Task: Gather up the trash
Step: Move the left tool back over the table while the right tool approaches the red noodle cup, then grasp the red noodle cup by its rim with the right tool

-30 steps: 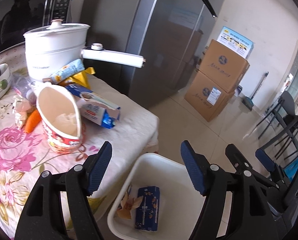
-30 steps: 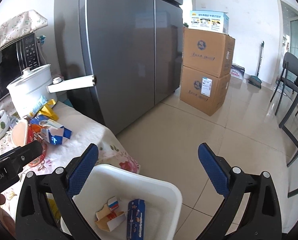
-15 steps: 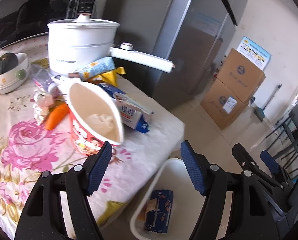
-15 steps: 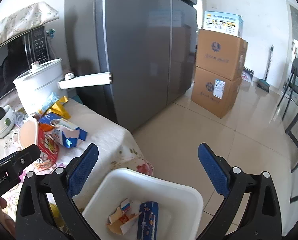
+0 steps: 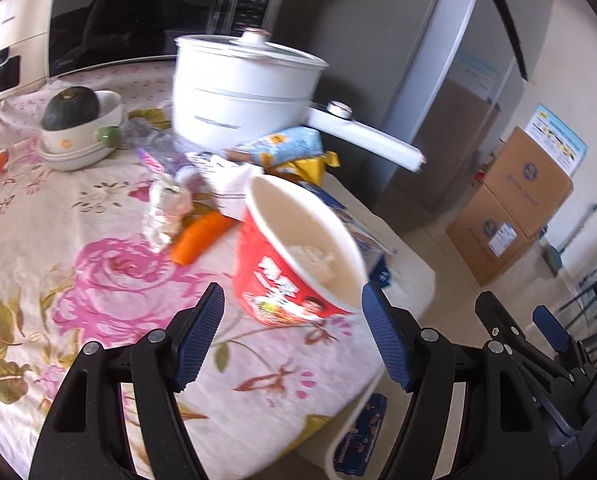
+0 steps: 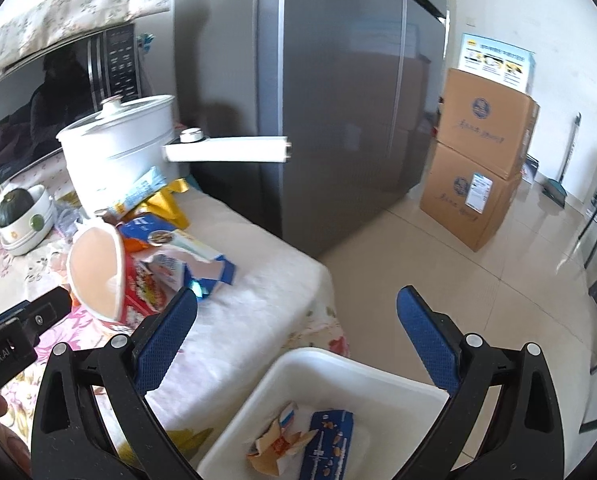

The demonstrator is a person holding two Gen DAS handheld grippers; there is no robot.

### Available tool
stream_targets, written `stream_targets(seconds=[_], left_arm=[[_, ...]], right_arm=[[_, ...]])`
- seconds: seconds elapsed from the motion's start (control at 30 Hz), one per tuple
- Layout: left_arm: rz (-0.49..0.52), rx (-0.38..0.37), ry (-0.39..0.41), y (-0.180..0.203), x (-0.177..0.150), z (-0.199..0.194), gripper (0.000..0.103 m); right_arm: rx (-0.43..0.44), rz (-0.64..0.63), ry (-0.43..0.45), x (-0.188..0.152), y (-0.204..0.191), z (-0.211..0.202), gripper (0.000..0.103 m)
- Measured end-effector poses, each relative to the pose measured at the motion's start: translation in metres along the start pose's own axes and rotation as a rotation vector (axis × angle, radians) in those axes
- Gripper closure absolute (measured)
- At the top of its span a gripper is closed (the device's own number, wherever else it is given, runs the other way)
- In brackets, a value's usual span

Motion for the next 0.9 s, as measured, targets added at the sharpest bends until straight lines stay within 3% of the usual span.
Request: stream_targets(seconds=[0.5, 0.77, 0.9], left_arm=[[-0.196, 0.094, 0.023, -0.091, 0.031, -0.015, 0.033], [-0.261, 0.108, 0.046, -0.124, 0.039, -0.03, 0.033], [-0.293, 0.108, 0.059, -0.137, 0.042, -0.039, 0.033]], right_arm=[[0.121, -0.166, 0.022, 0.042, -0.089, 0.008, 0.007], [0.237, -0.378, -0.016, 0.051, -0.157, 0.021, 0.007], [0.265, -0.513, -0.088, 0.051, -0.188, 0.04, 0.01]])
Point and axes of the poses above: each gripper's, at about its wrist camera, not at the fingertips, and z roughly the way its jaws point, y to its right, x to its top, the point moved 6 cm from there along z, roughly the way its jaws point, and after that the axes turned 8 degrees about -z, right-handed, at the moved point
